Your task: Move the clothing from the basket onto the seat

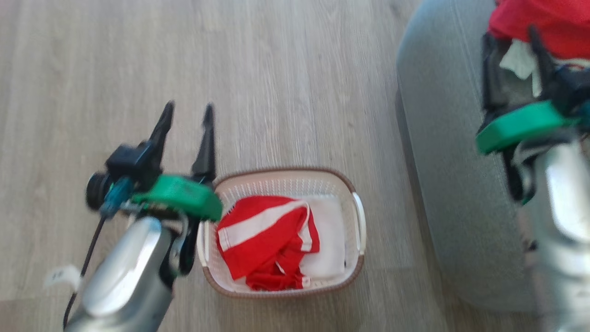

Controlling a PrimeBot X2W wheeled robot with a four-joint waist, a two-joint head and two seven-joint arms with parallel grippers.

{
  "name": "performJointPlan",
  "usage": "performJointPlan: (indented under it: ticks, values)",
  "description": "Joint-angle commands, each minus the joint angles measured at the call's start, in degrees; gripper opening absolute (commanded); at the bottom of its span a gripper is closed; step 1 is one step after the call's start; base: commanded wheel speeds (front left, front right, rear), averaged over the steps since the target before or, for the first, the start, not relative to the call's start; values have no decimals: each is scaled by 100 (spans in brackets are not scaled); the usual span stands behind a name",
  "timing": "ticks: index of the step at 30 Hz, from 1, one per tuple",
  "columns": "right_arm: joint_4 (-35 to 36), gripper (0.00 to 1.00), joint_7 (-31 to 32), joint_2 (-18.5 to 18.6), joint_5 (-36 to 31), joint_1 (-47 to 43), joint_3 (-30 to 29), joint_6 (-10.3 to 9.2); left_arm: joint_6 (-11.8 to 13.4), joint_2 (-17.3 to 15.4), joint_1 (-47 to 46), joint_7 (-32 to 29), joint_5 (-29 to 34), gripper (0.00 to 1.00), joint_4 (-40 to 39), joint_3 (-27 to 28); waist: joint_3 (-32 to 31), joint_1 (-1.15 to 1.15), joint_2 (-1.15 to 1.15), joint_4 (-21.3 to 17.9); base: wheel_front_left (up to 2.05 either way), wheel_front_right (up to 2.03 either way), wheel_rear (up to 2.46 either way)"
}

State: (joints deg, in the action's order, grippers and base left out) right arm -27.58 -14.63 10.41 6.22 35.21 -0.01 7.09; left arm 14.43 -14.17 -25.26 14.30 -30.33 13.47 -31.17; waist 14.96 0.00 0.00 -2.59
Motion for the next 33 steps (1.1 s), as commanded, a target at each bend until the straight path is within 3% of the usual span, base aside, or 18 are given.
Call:
performJointPlan:
  ticks: [1,4,10,20,33]
  values:
    - [342,100,-37,-199,-111,-236,12,40,72,-163,121,69,102,100,-253,416,-309,0,0,145,0,0,0]
    - [713,100,-37,-506,-278,-769,-86,40,110,-162,711,69,226,100,-381,810,-584,0,0,221,0,0,0]
    - [1191,100,-37,-715,-452,-1507,-97,40,108,-145,1438,69,408,100,-565,1278,-835,0,0,338,0,0,0]
    - [1769,100,-37,-751,34,-2521,6,40,18,-29,2322,70,696,100,-844,1610,-1063,0,0,435,0,0,0]
    - [1964,100,-37,-752,394,-3043,308,40,-155,183,2689,70,866,100,-904,1901,-1211,0,0,374,0,0,0]
